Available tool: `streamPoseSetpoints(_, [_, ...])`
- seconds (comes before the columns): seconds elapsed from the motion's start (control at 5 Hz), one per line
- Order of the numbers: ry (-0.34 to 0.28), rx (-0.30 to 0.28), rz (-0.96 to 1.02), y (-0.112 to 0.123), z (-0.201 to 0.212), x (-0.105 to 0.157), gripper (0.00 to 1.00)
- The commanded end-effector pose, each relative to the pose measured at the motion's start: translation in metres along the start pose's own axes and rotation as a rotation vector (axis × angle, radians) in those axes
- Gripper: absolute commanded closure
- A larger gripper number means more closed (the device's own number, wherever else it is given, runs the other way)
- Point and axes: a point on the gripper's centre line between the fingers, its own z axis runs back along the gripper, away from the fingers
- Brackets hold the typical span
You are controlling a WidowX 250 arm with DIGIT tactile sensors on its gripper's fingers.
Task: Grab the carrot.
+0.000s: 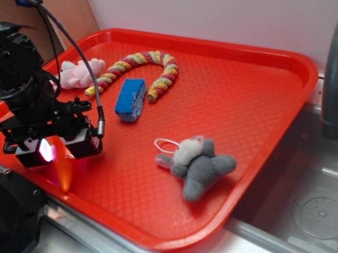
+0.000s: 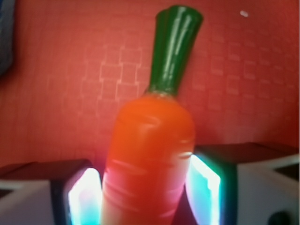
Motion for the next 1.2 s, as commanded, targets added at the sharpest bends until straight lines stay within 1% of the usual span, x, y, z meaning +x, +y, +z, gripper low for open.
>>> streamPoseSetpoints(0.0, [-0.074,0.111,-0.418,-0.034,0.075,0.026,1.00])
streamPoseSetpoints(0.2, [-0.204,0.003,-0.658,-0.039,0.129,0.016,1.00])
streamPoseSetpoints(0.4, [-0.227,-0.053,-0.820,-0.034,0.180,0.014,1.00])
streamPoseSetpoints(0.6, [-0.198,-0.055,-0.838,-0.030,0.230,0.016,1.00])
streamPoseSetpoints(0.8, [-0.098,-0.090,-0.772,-0.028,0.233,0.021,1.00])
streamPoseSetpoints(1.0, [-0.034,-0.092,-0.696,-0.033,0.234,0.025,1.00])
